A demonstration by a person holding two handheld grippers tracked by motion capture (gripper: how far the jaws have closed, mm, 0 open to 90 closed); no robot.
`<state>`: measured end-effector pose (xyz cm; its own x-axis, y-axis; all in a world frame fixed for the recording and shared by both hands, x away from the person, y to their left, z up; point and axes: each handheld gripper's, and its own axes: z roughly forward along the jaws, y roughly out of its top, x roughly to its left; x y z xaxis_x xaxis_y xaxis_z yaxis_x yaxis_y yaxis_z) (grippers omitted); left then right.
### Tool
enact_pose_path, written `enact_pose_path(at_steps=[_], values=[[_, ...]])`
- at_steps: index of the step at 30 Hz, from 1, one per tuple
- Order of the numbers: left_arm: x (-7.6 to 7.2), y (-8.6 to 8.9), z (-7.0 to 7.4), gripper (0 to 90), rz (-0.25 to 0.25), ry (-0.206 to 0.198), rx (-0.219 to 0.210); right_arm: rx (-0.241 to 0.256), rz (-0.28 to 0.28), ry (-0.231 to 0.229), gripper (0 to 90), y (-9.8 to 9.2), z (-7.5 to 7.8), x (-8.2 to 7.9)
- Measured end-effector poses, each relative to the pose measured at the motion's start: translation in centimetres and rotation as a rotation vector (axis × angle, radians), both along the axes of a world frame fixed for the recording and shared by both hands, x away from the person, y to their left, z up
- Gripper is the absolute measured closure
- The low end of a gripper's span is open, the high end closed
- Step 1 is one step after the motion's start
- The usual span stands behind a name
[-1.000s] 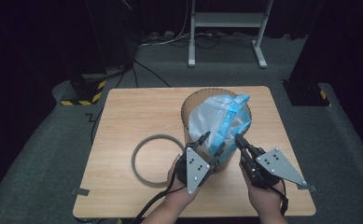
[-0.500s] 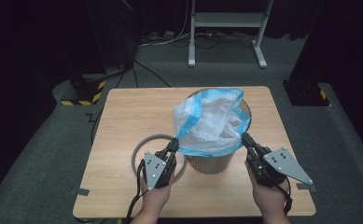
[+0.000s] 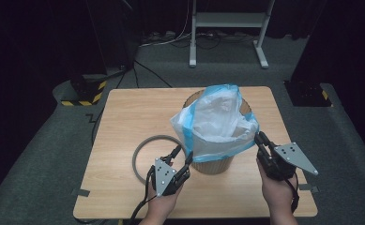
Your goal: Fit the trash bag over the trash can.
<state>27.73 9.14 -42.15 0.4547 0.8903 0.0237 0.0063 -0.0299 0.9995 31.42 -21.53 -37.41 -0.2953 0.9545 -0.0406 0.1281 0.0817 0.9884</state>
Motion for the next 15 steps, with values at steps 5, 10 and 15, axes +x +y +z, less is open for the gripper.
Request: enact_pose_path(at_steps=[5, 10, 15], values=[[-0.8, 0.1, 1.9, 43.3, 0.018, -0.069, -0.016, 0.015, 0.01, -0.048, 69.5, -0.2, 1.5, -0.7], [-1.1, 0.3, 4.2, 40.7, 0.058, -0.145, -0.025, 0.022, 0.019, -0.065, 64.5, -0.2, 2.4, -0.6], [-0.5, 0.6, 6.8, 39.7, 0.086, -0.222, -0.027, 0.026, 0.02, -0.055, 63.1, -0.1, 3.1, 0.6]])
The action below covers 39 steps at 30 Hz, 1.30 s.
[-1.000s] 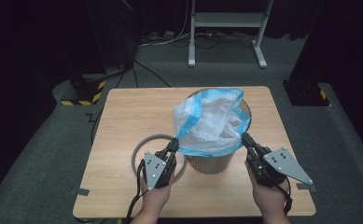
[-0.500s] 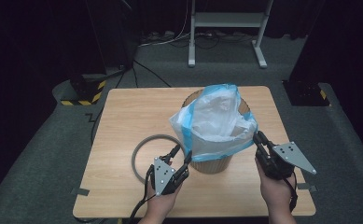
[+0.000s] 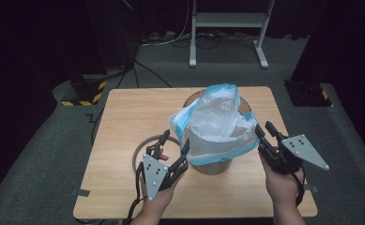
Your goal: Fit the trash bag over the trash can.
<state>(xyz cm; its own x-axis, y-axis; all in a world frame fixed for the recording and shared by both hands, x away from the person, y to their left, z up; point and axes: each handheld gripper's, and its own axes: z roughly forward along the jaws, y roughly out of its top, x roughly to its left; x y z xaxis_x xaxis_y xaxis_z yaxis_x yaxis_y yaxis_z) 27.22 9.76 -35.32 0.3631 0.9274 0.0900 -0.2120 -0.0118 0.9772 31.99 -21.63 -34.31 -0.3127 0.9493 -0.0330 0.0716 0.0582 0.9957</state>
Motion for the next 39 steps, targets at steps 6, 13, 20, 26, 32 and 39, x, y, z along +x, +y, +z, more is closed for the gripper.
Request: enact_pose_path(at_steps=[6, 13, 20, 26, 32, 39], values=[[4.1, 0.3, 2.6, 56.5, -0.046, 0.073, 0.054, 0.026, 0.022, 0.055, 61.8, 0.6, 0.8, 3.1], [6.8, 1.8, 0.7, 88.3, 0.0, 0.142, 0.063, 0.001, 0.037, 0.098, 81.8, 1.2, 0.8, 3.6], [9.1, 2.2, -1.9, 87.7, 0.001, 0.217, 0.049, -0.032, 0.005, 0.057, 89.9, 0.3, 1.1, 3.6], [11.5, 1.9, -3.2, 85.7, -0.009, 0.272, 0.047, -0.013, -0.063, 0.119, 90.0, -1.3, -1.1, 6.7], [14.5, 1.8, -6.2, 85.9, -0.032, 0.35, 0.062, 0.016, -0.045, 0.196, 89.9, -1.2, -4.4, 8.6], [15.3, 1.0, -10.4, 87.8, -0.057, 0.457, 0.067, -0.002, -0.023, 0.269, 89.9, -0.5, -7.3, 8.9]])
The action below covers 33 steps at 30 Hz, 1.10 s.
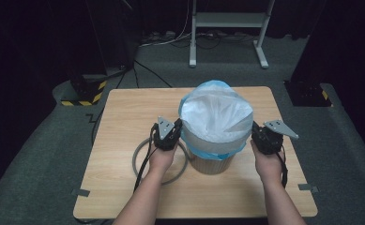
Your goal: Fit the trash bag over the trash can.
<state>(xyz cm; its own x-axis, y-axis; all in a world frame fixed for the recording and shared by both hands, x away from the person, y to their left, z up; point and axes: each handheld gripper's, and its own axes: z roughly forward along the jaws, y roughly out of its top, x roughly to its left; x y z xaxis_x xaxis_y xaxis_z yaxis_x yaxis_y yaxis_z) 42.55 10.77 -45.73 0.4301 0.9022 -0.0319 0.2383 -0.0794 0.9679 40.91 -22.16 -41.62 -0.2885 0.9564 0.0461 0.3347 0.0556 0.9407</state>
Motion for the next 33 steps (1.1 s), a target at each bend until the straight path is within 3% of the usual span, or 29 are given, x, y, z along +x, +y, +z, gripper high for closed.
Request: enact_pose_path(at_steps=[6, 8, 10, 14, 15, 16, 17, 18, 20, 22, 25, 28, 29, 30, 31, 33], values=[[-0.5, 0.2, -0.4, 85.2, 0.007, 0.012, 0.011, -0.008, -0.001, 0.022, 89.9, -0.1, -1.6, -0.8], [-1.1, 0.5, -0.1, 74.7, 0.025, 0.0, 0.003, -0.012, -0.007, 0.022, 89.7, -0.2, -1.6, -1.1], [-2.1, 1.1, 0.4, 66.8, 0.04, -0.019, -0.035, -0.009, -0.014, 0.0, 89.0, -0.5, -1.2, -1.6], [-4.7, 2.3, 1.3, 54.8, 0.078, -0.069, -0.07, 0.001, -0.02, -0.039, 77.3, -1.2, 0.1, -2.4], [-4.7, 2.3, 1.3, 54.8, 0.078, -0.069, -0.07, 0.001, -0.02, -0.039, 77.3, -1.2, 0.1, -2.4], [-6.1, 2.5, 1.6, 56.2, 0.099, -0.072, -0.107, 0.008, -0.012, -0.066, 69.7, -1.5, 0.9, -2.8], [-6.1, 2.5, 1.6, 58.1, 0.099, -0.072, -0.107, 0.01, -0.011, -0.085, 69.4, -1.6, 1.3, -3.0], [-7.4, 2.0, 1.9, 61.5, 0.106, -0.095, -0.101, 0.008, -0.016, -0.096, 69.5, -1.5, 1.7, -3.0], [-7.7, 1.3, 2.1, 66.5, 0.088, -0.075, -0.094, 0.008, -0.014, -0.107, 69.7, -1.3, 2.4, -2.7], [-7.3, 0.6, 2.0, 68.2, 0.063, -0.05, -0.091, -0.011, -0.009, -0.106, 70.6, -0.8, 2.7, -2.0], [-6.1, -0.2, 1.9, 71.1, 0.039, -0.043, -0.049, -0.021, 0.025, -0.085, 71.9, -0.2, 2.5, -1.5], [-4.1, -0.1, 1.9, 73.3, 0.023, -0.026, -0.057, -0.054, 0.05, -0.092, 74.8, 0.6, 1.9, -2.8], [-4.1, -0.1, 1.9, 73.8, 0.023, -0.026, -0.057, -0.054, 0.05, -0.092, 74.8, 0.6, 1.9, -2.8], [-2.6, 0.1, 2.2, 73.0, 0.01, -0.025, -0.047, -0.043, 0.068, -0.109, 74.4, 0.6, 1.4, -4.9], [-1.7, 0.4, 2.4, 71.2, -0.002, -0.017, -0.049, -0.04, 0.083, -0.116, 73.1, 0.6, 1.3, -5.7], [-1.2, 0.7, 2.6, 66.0, 0.021, -0.016, -0.055, -0.066, 0.096, -0.142, 72.0, 0.5, 1.2, -7.3]])
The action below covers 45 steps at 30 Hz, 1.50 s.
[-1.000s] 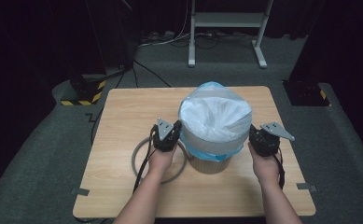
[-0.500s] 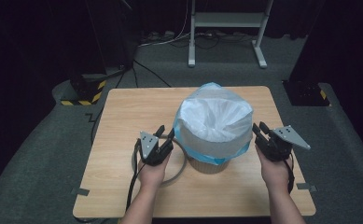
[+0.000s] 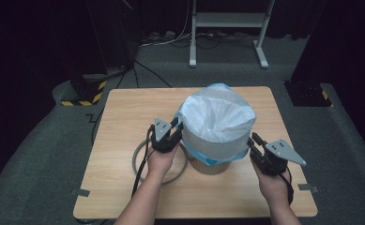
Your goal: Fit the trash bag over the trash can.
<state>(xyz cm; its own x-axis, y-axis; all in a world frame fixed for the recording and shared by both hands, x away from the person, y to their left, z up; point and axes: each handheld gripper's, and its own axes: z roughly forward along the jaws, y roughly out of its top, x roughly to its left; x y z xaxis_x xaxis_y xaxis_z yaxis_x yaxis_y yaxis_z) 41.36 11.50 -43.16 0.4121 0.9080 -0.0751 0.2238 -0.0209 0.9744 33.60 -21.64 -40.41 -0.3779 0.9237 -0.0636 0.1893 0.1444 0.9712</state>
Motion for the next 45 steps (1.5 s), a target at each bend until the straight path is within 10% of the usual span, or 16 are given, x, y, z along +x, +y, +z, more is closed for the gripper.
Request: enact_pose_path(at_steps=[4, 9, 14, 23, 28, 31, 35, 40, 45], values=[[-2.3, 1.0, -0.1, 63.2, 0.072, -0.014, -0.056, 0.051, -0.052, -0.047, 72.0, -1.7, 1.7, 0.3], [-7.0, -0.4, -1.1, 67.6, 0.031, -0.014, -0.046, 0.029, -0.096, -0.02, 72.2, -1.8, 2.7, 5.3], [-6.5, -1.3, -0.9, 70.2, 0.013, -0.019, -0.026, 0.007, -0.04, 0.026, 73.3, -1.0, 2.0, 7.3], [0.4, -0.2, 1.1, 66.9, -0.008, 0.016, -0.014, -0.014, 0.007, -0.049, 73.0, 0.2, 0.1, -1.5], [-1.8, 0.4, 0.7, 66.4, 0.044, -0.001, -0.047, 0.002, -0.05, -0.077, 73.0, -1.2, 1.6, -0.5], [-5.9, 0.0, -0.4, 67.8, 0.046, -0.025, -0.027, -0.008, -0.08, -0.046, 73.1, -1.4, 2.2, 3.8], [-7.9, -1.0, -1.1, 68.2, 0.008, -0.016, -0.063, -0.017, -0.056, -0.016, 73.6, -0.6, 1.9, 6.0], [-6.6, -1.1, -0.8, 69.9, 0.015, -0.012, -0.067, -0.025, -0.038, -0.03, 76.6, 0.3, 1.2, 3.8], [-1.0, 0.0, -0.2, 69.5, -0.029, 0.051, -0.066, -0.026, 0.018, -0.059, 71.6, 1.1, -0.4, -1.5]])
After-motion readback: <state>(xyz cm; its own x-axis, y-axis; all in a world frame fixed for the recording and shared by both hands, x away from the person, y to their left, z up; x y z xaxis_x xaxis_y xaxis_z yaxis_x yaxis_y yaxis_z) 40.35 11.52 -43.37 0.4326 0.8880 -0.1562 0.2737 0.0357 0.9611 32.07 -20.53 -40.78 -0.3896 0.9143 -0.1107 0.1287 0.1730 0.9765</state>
